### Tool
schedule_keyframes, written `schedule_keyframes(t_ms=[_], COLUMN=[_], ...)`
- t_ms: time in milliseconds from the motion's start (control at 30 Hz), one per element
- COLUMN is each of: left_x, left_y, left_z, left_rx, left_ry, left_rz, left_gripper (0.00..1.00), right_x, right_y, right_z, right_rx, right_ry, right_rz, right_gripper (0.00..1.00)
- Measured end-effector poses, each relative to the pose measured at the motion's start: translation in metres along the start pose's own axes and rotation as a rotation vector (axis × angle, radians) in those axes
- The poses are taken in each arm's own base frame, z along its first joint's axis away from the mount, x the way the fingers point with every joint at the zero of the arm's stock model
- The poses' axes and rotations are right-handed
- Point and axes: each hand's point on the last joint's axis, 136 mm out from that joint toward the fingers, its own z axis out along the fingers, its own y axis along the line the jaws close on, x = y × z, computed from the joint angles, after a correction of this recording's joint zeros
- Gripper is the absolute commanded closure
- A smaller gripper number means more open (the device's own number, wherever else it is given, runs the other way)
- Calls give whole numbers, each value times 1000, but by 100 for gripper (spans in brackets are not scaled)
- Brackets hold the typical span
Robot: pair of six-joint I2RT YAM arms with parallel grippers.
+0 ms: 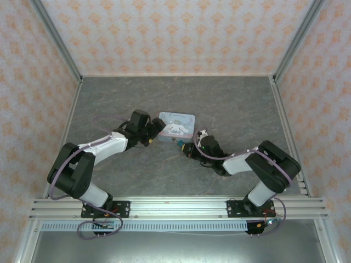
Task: Unlock the padlock with the key
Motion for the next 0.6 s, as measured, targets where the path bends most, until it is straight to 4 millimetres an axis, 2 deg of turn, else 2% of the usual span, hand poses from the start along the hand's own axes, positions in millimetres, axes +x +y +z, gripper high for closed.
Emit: schedule_keyframes(t_ms=[133, 300, 467, 600], left_x=[-5, -10, -6, -5], left_y=[-1, -3, 2, 2], left_z=[4, 14, 20, 21], left_rx=[-15, -31, -45, -28], left_ry=[-1, 10, 34, 33], left_rz=[18, 46, 55, 57], left_gripper=[15, 17, 23, 26], right_x=[2, -13, -15, -19], right_y=[-12, -1, 15, 25], right_z=[-6, -19, -24, -20], right_rx=[33, -4, -64, -97], right_ry=[20, 0, 11, 16], right_rz=[13, -13, -47, -62], right_gripper=[65, 52, 46, 45])
